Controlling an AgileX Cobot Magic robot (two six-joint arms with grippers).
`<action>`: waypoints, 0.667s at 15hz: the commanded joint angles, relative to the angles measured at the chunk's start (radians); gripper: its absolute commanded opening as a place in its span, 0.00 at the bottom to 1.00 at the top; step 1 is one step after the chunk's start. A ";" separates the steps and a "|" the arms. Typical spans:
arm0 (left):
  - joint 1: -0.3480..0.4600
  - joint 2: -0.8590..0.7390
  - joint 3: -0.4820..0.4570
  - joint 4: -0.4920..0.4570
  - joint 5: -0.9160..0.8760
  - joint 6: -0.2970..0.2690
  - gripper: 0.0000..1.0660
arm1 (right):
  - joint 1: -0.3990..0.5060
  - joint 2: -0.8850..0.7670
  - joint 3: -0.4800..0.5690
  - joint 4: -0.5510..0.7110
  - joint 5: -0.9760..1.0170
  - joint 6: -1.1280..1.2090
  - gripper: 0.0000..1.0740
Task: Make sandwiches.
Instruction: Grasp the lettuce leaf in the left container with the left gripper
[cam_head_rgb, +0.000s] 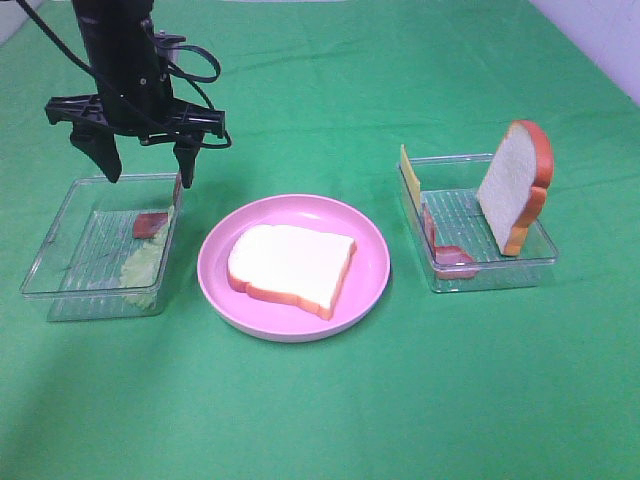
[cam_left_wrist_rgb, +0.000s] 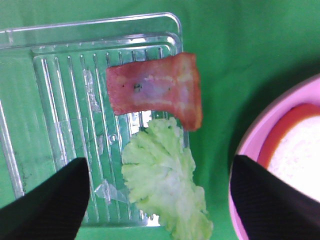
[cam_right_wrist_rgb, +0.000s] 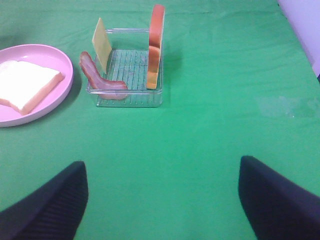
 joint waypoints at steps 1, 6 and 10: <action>-0.002 0.024 0.009 0.007 0.029 -0.012 0.68 | -0.005 -0.008 -0.001 -0.003 0.000 -0.012 0.73; -0.002 0.042 0.009 0.007 -0.027 -0.012 0.56 | -0.005 -0.008 -0.001 -0.003 0.000 -0.012 0.73; -0.002 0.042 0.009 0.008 -0.055 -0.024 0.35 | -0.005 -0.008 -0.001 -0.003 0.000 -0.012 0.73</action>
